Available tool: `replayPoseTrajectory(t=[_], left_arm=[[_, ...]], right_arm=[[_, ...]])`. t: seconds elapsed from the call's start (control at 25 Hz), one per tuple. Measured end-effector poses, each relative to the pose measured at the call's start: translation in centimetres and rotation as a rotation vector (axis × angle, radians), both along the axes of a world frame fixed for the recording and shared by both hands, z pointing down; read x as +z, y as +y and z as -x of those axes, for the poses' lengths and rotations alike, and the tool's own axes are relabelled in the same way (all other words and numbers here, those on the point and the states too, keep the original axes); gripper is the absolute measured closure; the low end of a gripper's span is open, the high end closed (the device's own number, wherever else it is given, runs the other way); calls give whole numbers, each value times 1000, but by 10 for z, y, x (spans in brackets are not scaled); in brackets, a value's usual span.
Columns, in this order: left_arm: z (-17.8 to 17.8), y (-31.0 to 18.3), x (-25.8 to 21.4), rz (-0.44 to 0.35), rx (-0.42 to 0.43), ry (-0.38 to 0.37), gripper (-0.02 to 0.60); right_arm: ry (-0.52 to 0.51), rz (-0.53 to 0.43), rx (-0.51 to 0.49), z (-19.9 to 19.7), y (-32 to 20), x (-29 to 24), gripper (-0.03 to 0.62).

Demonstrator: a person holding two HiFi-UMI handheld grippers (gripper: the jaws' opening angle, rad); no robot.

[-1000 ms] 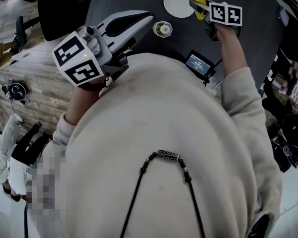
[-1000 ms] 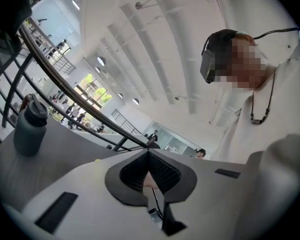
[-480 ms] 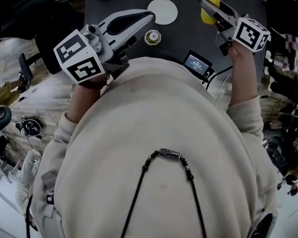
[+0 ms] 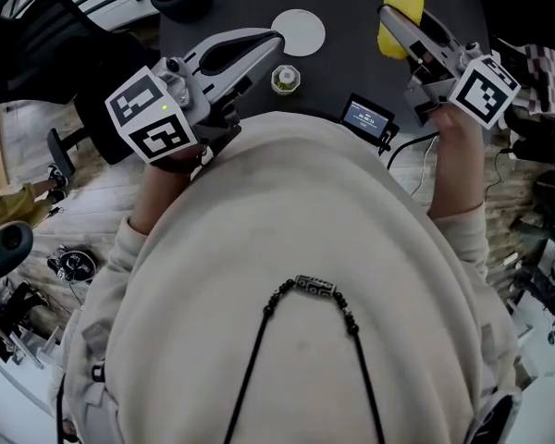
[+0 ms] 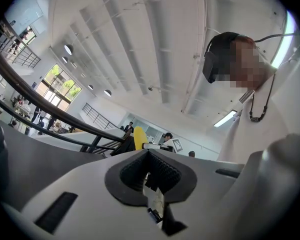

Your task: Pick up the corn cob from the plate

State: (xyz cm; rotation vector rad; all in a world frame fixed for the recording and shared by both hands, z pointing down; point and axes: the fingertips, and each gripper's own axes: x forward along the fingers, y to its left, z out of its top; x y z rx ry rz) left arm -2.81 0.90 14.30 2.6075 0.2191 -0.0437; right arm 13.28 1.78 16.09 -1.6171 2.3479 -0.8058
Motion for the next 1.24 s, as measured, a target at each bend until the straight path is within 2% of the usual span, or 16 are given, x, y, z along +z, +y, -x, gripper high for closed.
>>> replayPoseTrajectory(t=[0.28,0.6,1.24], left_arm=[[-4,-14,-5,-1,44,21,581],[-14,-22,0,16,86,17,581],[-11,-21,5,20,65,19,581]], right_arm=[[-11,-75,-11,23,3,-35,347],[-31,-86,-1,28,1,-42,347],[-34,-113,-43,35,-2,-50,347]])
